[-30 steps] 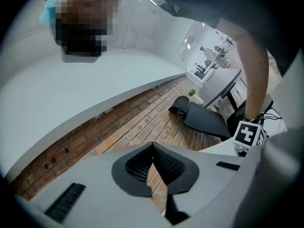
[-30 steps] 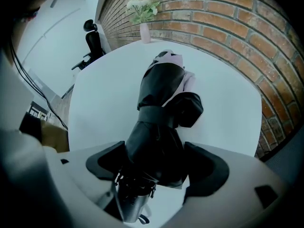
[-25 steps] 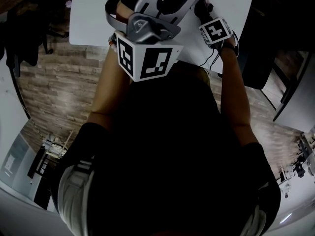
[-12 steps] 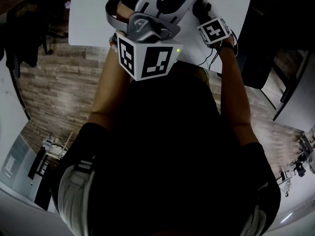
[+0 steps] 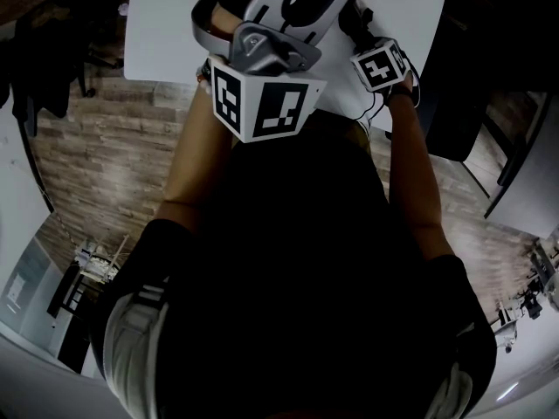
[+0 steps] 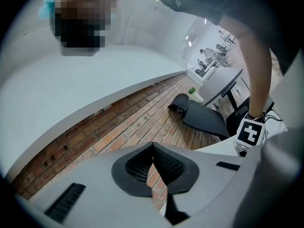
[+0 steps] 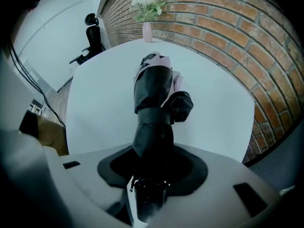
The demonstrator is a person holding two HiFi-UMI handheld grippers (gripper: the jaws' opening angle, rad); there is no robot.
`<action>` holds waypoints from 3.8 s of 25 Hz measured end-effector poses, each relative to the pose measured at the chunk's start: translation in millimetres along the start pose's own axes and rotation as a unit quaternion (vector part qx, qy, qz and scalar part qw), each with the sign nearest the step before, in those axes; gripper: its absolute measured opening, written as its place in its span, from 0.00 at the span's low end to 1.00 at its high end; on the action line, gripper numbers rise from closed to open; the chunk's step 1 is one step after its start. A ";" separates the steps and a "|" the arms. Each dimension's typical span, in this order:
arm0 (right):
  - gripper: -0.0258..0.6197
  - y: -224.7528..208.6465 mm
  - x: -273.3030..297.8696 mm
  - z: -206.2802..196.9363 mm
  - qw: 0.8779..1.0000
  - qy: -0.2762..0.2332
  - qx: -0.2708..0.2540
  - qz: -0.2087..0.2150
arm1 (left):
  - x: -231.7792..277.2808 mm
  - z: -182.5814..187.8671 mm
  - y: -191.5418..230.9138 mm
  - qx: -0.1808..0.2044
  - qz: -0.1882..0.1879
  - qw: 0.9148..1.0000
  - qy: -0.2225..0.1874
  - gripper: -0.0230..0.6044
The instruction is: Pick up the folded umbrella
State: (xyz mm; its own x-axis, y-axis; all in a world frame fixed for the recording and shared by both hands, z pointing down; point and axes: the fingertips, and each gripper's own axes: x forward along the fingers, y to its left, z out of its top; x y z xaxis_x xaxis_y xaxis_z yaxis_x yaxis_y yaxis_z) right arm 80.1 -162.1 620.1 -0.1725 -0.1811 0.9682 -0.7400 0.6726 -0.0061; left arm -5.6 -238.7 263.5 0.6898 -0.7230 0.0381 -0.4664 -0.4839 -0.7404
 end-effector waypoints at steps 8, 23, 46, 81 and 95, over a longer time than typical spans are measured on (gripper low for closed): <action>0.33 -11.7 -16.6 3.5 0.999 -0.042 -0.008 -0.025 | -1.9 4.2 -2.0 0.007 0.004 1.000 0.009 0.06; 0.33 -27.1 -68.8 38.8 0.990 -0.124 -0.001 -0.072 | -9.9 19.5 12.4 0.018 0.016 1.000 -0.004 0.06; 0.33 -42.5 -223.7 114.2 0.935 -0.319 -0.017 -0.155 | -27.0 41.6 41.1 0.033 0.065 0.997 0.008 0.06; 0.34 -16.1 -374.4 129.9 0.819 -0.530 -0.052 -0.213 | -38.4 52.0 49.1 -0.015 0.105 0.994 0.033 0.06; 0.34 -8.7 -386.9 132.4 0.798 -0.551 -0.073 -0.233 | -41.9 51.9 49.4 -0.050 0.100 0.993 0.021 0.06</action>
State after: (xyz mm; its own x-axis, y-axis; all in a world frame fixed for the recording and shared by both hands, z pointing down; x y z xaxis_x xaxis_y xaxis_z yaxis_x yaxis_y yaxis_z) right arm 67.2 -192.9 212.4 -0.4272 -0.9028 0.0500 -0.8210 0.4105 0.3969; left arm -28.8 -206.7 190.5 0.5549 -0.8286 -0.0744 -0.6460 -0.3729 -0.6661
